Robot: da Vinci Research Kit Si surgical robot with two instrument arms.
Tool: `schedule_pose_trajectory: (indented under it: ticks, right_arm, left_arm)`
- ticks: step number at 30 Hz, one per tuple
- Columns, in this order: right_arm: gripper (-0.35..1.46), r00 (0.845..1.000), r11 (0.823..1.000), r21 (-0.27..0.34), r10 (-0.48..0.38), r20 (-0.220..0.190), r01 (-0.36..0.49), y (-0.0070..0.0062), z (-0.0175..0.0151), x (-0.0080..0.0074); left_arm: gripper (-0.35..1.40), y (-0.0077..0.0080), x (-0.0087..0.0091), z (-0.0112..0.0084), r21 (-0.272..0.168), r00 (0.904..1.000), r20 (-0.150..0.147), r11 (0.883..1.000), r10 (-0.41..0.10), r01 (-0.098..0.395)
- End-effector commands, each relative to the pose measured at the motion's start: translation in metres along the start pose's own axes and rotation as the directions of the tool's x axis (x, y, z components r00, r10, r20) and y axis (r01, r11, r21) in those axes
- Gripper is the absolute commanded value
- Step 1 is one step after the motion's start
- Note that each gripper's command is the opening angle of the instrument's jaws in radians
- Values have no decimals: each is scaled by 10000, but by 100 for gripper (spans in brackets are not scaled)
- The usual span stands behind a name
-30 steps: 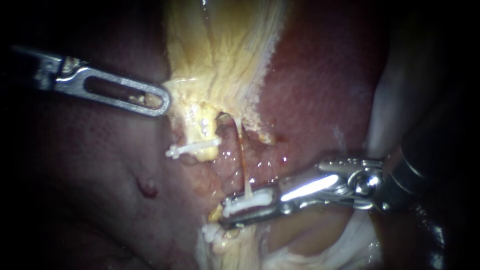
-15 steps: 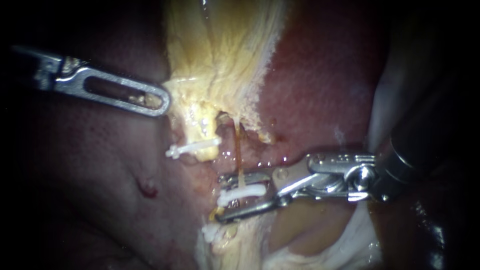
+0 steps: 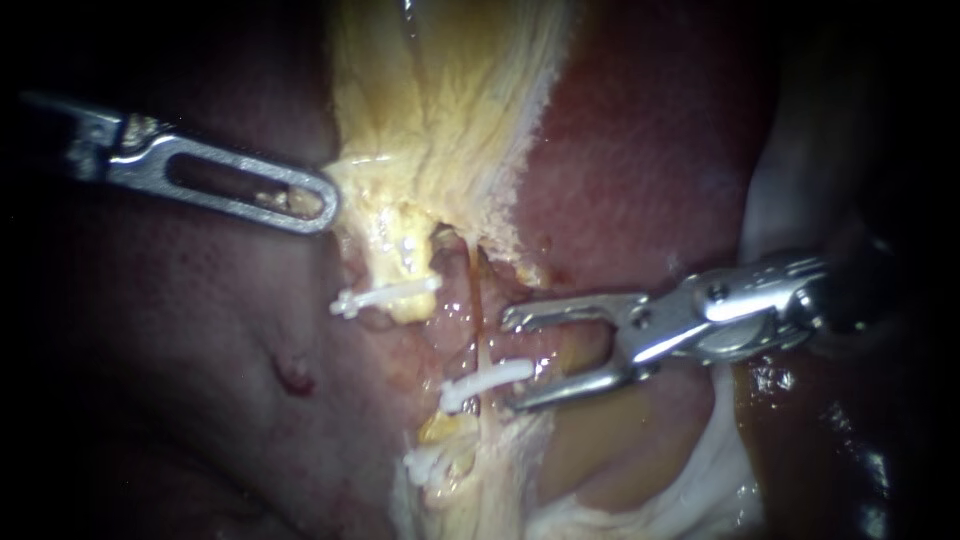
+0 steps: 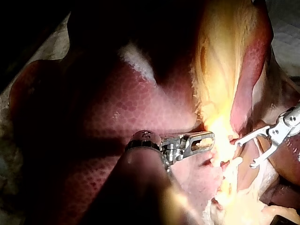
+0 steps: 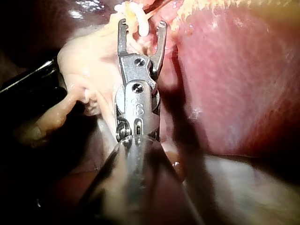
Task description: Going back first clip right tube
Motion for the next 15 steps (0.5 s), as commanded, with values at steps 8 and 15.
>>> schedule_pose_trajectory:
  ticks: [8, 15]
  right_arm:
    - [50, 9998, 9993, -321, -178, -3, 178, 6, -44, 15]
    - [50, 9997, 9995, -227, -210, -100, 207, 6, -49, 18]
  left_arm:
    - [-35, 0, 0, 1, 9, 10000, 1, 10000, 0, 0]
    - [-35, 3, 7, 16, -50, 10000, 49, 10000, 42, -41]
